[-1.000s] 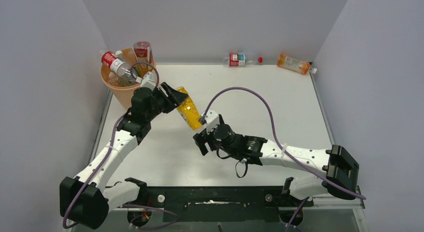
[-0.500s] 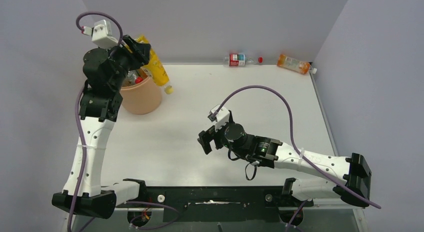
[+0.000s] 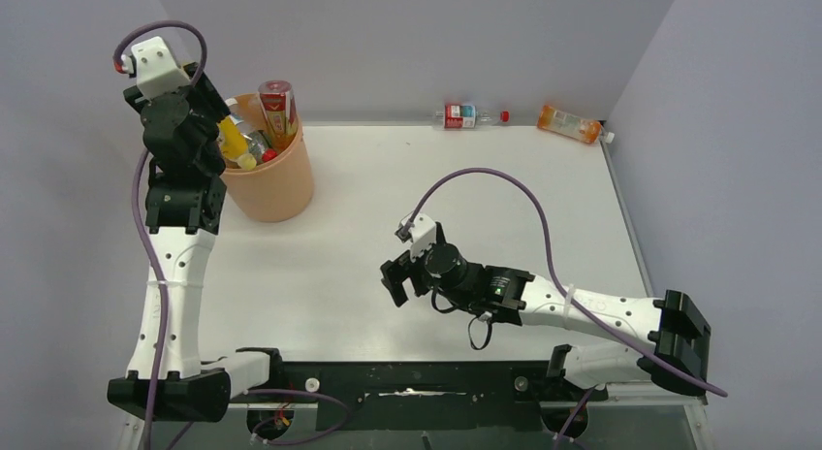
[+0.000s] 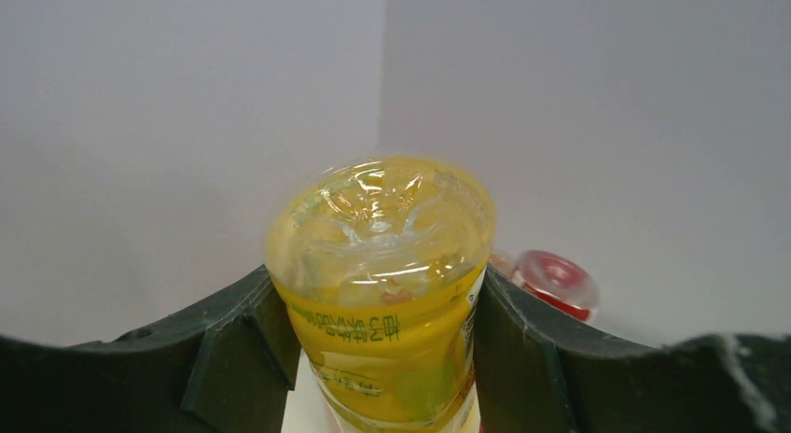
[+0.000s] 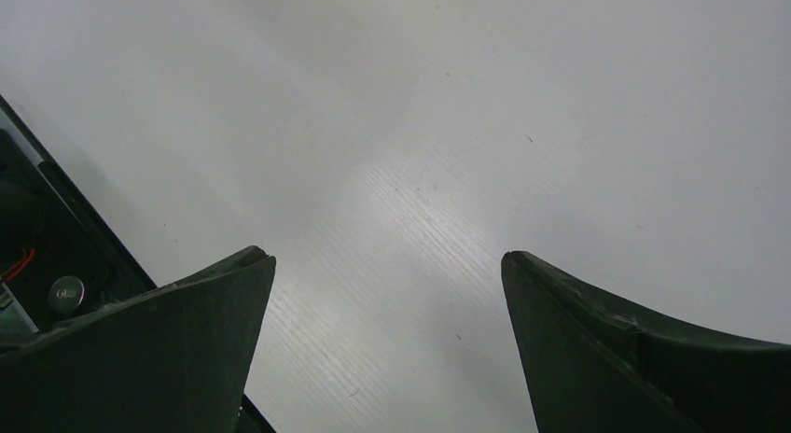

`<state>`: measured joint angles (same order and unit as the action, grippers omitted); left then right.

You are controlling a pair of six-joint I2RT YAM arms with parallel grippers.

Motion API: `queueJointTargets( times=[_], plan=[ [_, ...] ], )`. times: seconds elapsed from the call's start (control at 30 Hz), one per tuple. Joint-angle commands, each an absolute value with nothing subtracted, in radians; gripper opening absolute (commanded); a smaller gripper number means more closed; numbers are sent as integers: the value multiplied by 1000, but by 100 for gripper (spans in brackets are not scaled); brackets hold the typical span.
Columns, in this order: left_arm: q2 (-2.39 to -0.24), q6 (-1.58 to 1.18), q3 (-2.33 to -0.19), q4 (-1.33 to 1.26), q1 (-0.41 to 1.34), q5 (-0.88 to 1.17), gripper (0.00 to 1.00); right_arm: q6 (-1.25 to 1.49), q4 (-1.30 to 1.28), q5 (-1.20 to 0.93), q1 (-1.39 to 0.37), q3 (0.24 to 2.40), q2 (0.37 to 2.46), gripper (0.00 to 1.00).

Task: Put the plastic bottles in the bin
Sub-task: Place the plastic bottle in the trash bin.

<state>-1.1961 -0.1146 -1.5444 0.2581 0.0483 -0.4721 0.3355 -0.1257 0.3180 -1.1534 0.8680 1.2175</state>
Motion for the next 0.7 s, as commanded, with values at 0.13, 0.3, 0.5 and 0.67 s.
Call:
queueJointTargets(
  times=[0.13, 0.3, 0.5, 0.67],
  plan=[
    [-1183, 11, -1352, -179, -59, -620, 36, 364, -83, 247, -1160, 894, 1293, 98],
    [-1243, 25, -1310, -340, -99, -635, 35, 368, -91, 215, -1157, 902, 1307, 98],
    [-1310, 36, -1360, -373, -115, -601, 35, 358, -117, 150, -1149, 930, 1356, 98],
    [-1368, 82, -1379, -437, -129, -585, 35, 353, -87, 124, -1143, 925, 1385, 98]
  ],
)
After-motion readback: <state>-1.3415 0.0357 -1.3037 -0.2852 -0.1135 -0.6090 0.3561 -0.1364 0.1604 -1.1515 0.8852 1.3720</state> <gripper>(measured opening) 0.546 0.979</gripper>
